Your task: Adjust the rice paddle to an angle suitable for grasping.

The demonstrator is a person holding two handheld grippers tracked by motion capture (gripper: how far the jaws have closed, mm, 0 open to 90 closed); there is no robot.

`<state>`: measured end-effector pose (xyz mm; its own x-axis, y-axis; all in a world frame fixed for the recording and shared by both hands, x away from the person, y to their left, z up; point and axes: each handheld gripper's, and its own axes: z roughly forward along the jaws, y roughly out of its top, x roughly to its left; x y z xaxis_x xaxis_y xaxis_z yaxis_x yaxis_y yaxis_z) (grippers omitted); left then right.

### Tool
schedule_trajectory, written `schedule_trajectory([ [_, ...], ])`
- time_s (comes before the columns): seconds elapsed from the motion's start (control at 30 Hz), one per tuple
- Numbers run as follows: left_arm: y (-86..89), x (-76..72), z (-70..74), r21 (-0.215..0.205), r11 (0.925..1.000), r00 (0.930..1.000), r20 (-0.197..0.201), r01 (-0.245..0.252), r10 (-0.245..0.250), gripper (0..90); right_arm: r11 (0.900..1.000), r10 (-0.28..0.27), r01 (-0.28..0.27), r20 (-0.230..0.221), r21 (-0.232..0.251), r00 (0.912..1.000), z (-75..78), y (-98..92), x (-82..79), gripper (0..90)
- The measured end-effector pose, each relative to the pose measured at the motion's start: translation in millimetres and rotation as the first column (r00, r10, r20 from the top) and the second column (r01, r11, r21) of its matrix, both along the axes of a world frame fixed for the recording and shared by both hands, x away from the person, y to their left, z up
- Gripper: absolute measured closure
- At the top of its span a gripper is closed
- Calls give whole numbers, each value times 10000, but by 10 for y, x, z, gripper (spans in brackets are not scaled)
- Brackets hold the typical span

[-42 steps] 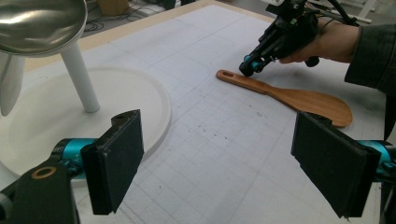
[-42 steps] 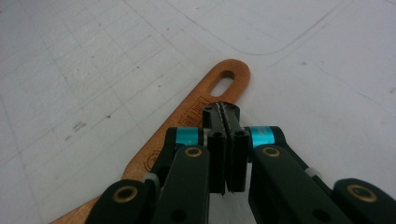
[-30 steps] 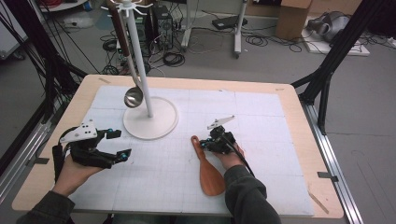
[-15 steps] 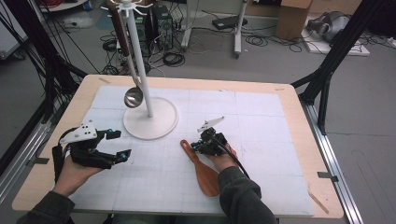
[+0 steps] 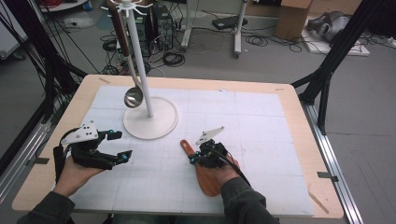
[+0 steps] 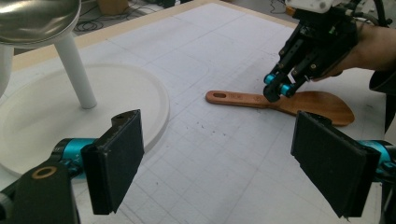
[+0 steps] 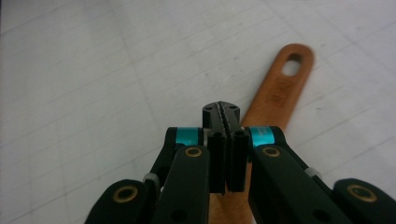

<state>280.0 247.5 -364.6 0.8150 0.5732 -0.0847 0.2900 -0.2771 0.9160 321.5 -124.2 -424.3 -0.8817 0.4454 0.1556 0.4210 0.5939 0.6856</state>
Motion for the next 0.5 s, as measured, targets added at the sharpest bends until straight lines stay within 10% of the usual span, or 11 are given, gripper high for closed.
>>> schedule_trajectory([
  [0.5, -15, 19, -10, -5, 10000, 9999, -100, -54, 54, 177, 9967, 477, -500, -356, -643, 9982, -99, -31, -154, 898],
])
